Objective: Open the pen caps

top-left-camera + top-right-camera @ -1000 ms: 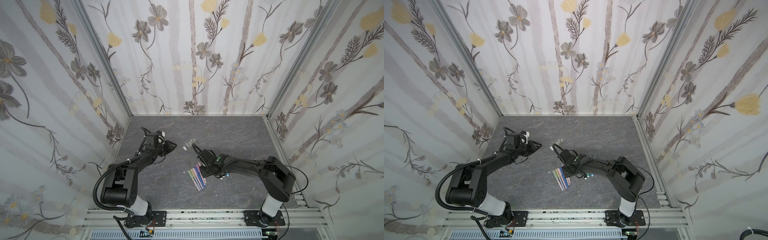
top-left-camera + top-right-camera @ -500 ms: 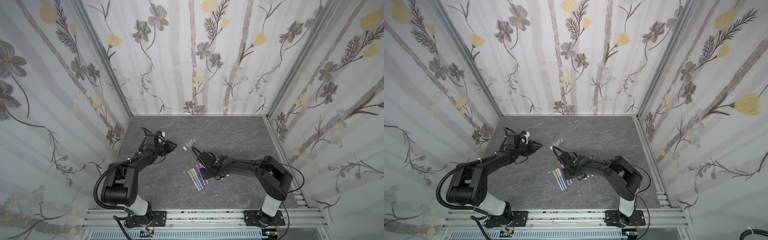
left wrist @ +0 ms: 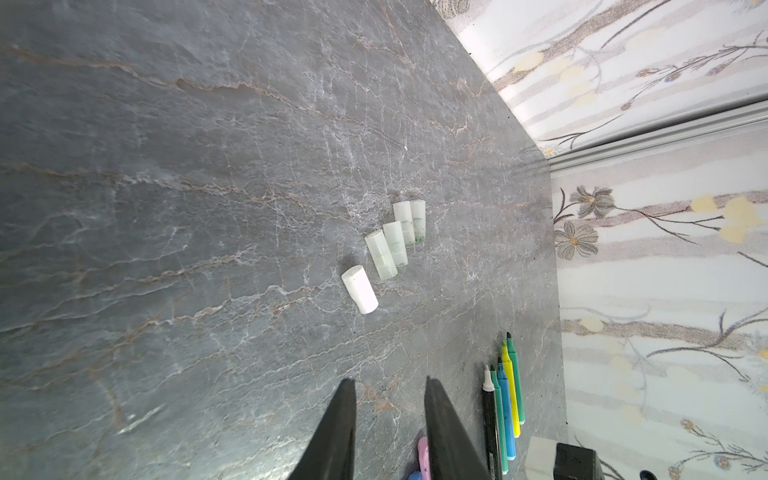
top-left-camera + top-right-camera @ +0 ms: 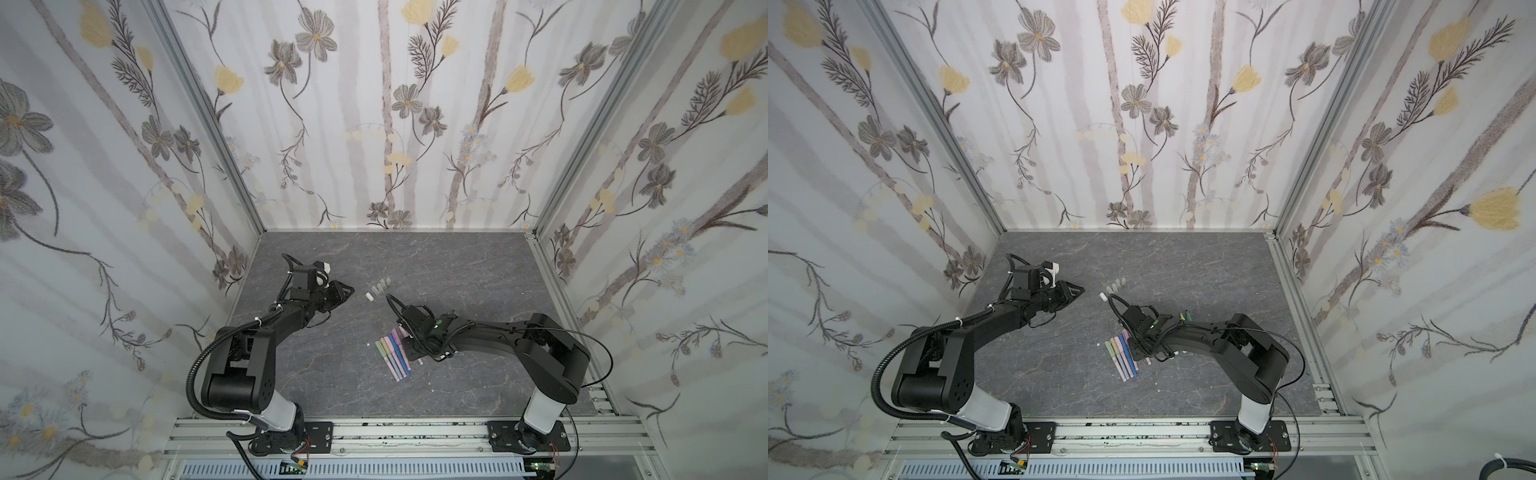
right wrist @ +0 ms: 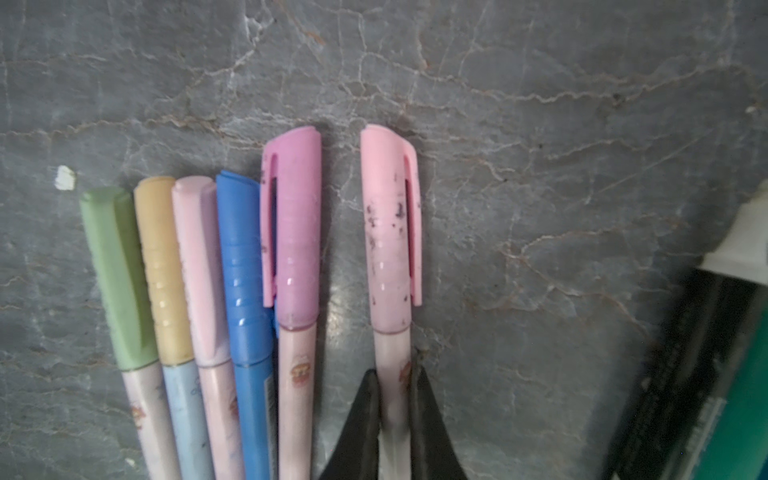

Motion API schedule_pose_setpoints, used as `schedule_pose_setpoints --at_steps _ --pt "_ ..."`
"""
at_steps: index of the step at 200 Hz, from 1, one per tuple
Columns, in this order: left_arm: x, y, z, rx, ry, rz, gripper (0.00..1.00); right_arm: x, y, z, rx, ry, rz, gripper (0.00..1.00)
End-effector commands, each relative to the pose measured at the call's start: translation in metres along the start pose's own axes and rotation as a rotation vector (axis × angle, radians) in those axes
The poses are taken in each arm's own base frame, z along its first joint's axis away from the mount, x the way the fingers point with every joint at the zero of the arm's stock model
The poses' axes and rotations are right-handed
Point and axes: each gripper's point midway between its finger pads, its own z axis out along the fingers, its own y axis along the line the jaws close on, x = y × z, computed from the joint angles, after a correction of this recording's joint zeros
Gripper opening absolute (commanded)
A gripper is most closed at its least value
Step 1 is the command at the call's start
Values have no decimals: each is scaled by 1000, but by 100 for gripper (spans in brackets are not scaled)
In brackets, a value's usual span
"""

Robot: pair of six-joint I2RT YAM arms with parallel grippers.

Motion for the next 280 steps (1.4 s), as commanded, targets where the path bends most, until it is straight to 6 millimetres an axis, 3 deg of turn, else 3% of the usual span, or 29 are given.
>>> schedule_pose_setpoints --at_steps 1,53,108,114,143,200,280 --pt "-7 -14 -4 44 -13 13 28 18 -11 -1 33 71 -11 8" --pt "6 -54 -15 116 10 37 29 -10 -11 -29 -40 -37 -18 4" --pt "62 -110 -9 205 106 70 30 -47 -10 -73 -175 -198 37 2" --pt "67 -115 -8 214 116 71 30 -55 -20 -76 -171 -216 67 2" --pt "86 -136 0 249 138 78 30 -68 -24 -87 -191 -259 88 1" --pt "110 -155 24 266 200 95 30 -75 -24 -96 -205 -283 92 1" --pt "120 -161 52 265 239 107 30 -78 -21 -100 -224 -292 91 0"
